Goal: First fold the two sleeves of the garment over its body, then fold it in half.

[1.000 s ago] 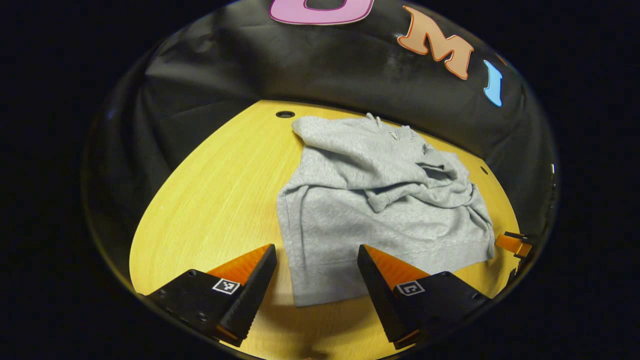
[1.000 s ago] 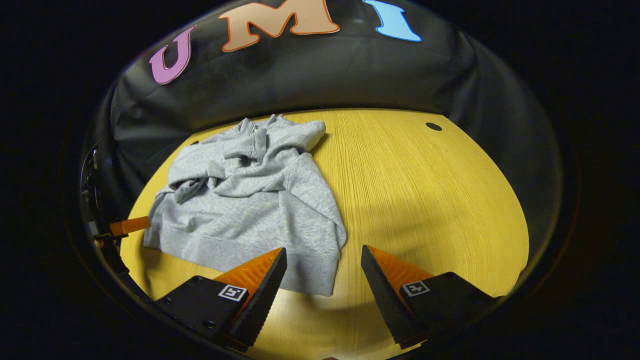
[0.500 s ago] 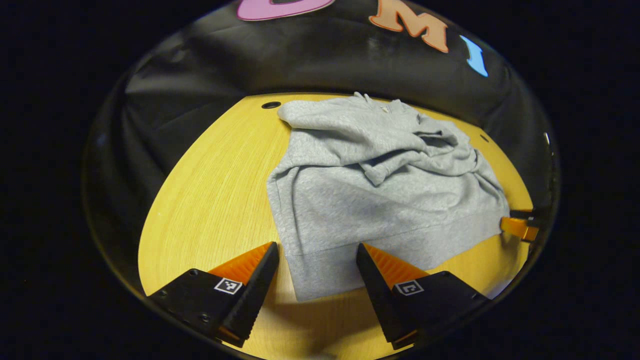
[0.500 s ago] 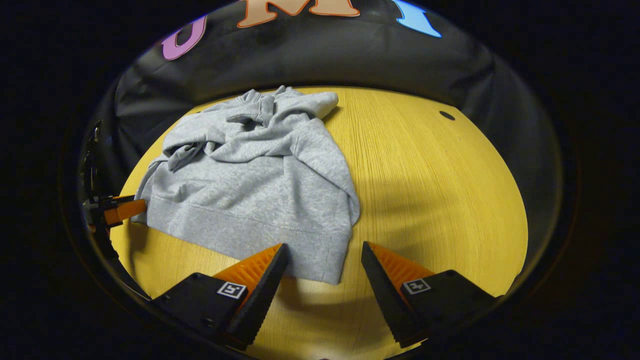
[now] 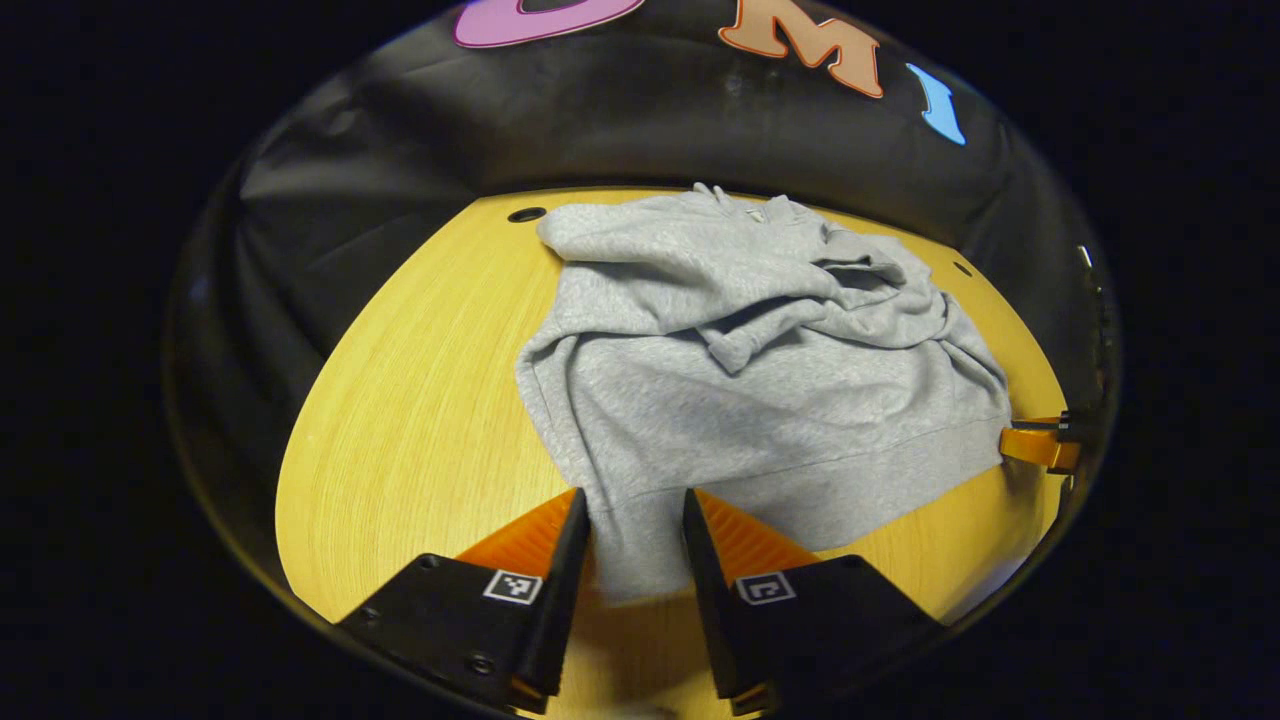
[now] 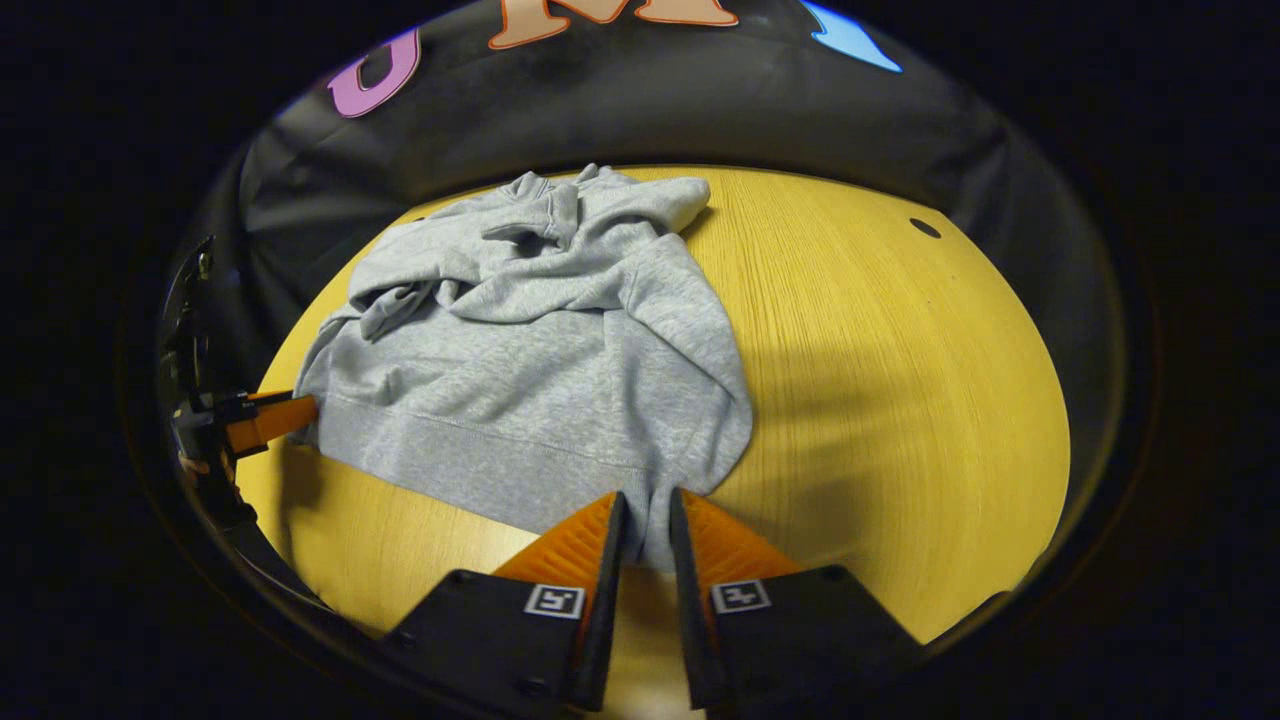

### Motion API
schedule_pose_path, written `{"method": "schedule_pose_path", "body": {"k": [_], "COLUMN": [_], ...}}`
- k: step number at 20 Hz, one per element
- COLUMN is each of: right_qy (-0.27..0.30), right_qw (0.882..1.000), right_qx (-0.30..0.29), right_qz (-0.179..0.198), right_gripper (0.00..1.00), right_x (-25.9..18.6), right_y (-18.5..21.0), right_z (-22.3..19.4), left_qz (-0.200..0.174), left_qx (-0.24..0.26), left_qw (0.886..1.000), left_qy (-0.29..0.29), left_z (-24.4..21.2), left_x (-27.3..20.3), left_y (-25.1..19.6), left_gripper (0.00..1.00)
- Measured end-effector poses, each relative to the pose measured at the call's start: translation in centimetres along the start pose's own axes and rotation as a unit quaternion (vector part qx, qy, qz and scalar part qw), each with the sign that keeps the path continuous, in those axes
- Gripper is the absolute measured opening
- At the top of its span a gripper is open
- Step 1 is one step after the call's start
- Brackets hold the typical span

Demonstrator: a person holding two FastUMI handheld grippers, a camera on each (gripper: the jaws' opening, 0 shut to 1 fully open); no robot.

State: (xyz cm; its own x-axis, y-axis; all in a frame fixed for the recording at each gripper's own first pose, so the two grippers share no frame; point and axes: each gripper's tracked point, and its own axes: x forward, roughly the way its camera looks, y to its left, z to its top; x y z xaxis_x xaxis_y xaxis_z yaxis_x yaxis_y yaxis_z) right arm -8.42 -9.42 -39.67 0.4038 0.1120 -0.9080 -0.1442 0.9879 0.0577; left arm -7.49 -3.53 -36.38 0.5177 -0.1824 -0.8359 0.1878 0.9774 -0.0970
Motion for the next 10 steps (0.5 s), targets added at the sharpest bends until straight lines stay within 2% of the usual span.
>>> {"method": "schedule_pose_path", "body": {"k": [1,2,3,4,5,7,10], "right_qy": [0.003,0.017,0.025,0.018,0.023,0.015,0.025], "right_qw": [1.000,1.000,0.999,1.000,0.999,1.000,1.000], "right_qx": [0.002,0.007,0.018,0.020,0.021,0.012,0.004], "right_qz": [0.004,0.007,0.009,0.011,0.010,0.003,0.013], "right_gripper": [0.23,0.12,0.08,0.12,0.03,0.03,0.03], "right_x": [-0.1,0.0,-0.2,0.1,-0.1,-0.2,-1.0], "right_y": [-0.1,-0.1,0.1,-0.2,-0.1,-0.2,-0.3], "right_z": [0.2,0.0,0.2,0.6,0.6,0.5,0.5], "left_qz": [-0.005,-0.012,-0.018,-0.022,-0.025,-0.027,-0.033], "left_qx": [-0.001,-0.004,-0.009,-0.011,-0.016,-0.031,-0.030], "left_qw": [1.000,1.000,1.000,1.000,1.000,0.999,0.999], "left_qy": [-0.001,-0.004,-0.007,-0.006,-0.004,0.009,0.027], "left_z": [0.0,0.2,0.3,0.2,0.3,-0.1,-0.3], "left_x": [0.1,0.2,0.3,0.2,0.2,-0.1,-0.7], "left_y": [-0.2,-0.6,-0.9,-1.0,-1.0,-1.1,-1.2], "left_gripper": [0.52,0.39,0.22,0.15,0.09,0.01,0.00]}}
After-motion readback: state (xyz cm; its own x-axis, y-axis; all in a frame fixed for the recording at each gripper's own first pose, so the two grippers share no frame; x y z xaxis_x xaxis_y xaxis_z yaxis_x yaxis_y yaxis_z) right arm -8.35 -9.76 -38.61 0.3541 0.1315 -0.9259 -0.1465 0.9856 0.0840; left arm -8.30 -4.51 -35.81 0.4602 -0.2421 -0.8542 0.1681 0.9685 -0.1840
